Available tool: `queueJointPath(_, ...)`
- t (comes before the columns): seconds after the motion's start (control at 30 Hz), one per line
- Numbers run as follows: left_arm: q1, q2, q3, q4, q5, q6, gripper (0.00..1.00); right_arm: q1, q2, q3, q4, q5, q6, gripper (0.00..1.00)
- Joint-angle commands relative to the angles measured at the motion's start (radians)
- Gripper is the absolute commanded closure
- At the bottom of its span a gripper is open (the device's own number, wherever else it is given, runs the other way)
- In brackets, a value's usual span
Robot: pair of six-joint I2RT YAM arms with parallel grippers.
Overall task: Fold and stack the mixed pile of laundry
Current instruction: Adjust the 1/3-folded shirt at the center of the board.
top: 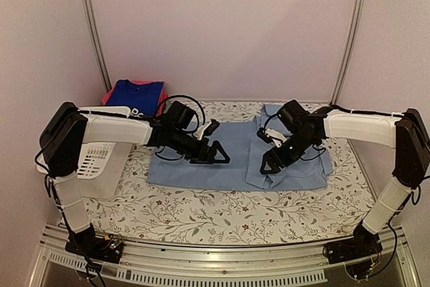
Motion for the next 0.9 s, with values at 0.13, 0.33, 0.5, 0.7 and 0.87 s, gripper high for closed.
queueJointPath(0.13,0.009,-0.045,-0.021,0.034,-0.043,-0.002,0.05,0.053,0.139,0.034,-0.067,0.038,-0.041,0.41)
queueJointPath(0.33,0.019,-0.063,0.002,0.027,-0.088,0.011,0.02,0.011,0.183,0.144,-0.097,-0.061,0.011,1.0)
queueJointPath(0.5,0.023,-0.067,0.045,0.057,-0.106,0.009,0.0,-0.196,0.096,0.127,0.17,-0.46,0.249,1.0)
queueJointPath(0.7,0.039,-0.046,0.001,0.343,-0.053,-0.088,0.0,-0.305,0.047,-0.011,0.503,-0.736,0.587,1.0)
queueJointPath(0.87,0.043,-0.001,-0.103,0.714,-0.028,-0.247,0.0,-0.332,0.032,-0.112,0.786,-0.824,0.815,1.0)
